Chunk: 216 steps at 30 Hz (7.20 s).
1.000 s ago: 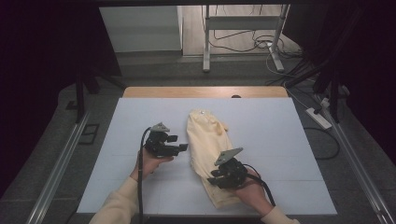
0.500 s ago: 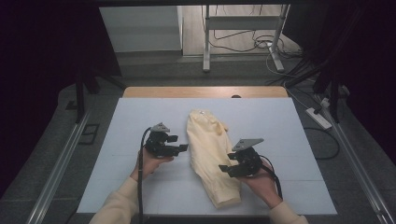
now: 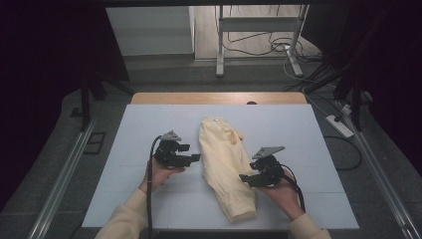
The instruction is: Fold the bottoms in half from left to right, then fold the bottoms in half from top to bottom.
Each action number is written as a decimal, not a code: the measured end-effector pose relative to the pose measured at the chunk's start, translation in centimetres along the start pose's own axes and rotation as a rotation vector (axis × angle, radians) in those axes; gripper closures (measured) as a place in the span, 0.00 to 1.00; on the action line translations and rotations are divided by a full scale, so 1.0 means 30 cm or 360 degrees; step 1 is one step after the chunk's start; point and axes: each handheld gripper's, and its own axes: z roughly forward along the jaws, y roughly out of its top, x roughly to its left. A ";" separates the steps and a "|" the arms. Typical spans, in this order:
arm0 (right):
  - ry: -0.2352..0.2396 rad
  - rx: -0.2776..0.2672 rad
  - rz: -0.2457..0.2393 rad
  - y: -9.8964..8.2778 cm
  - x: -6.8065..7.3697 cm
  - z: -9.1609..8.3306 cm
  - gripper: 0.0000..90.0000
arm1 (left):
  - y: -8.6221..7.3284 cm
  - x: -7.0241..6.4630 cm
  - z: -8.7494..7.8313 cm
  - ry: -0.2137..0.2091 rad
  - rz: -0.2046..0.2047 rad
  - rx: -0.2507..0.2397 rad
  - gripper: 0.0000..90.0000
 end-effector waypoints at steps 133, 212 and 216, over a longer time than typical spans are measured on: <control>0.0052 -0.0158 -0.0043 0.052 -0.073 0.027 0.39 | 0.011 0.016 -0.004 0.0016 0.0064 0.0018 0.33; -0.0028 0.0001 0.0132 0.297 -0.304 0.321 0.38 | 0.175 0.184 0.283 0.0127 -0.0031 0.0215 0.37; 0.0001 0.0015 0.0151 0.289 -0.309 0.339 0.38 | 0.169 0.186 0.297 0.0123 -0.0043 0.0249 0.40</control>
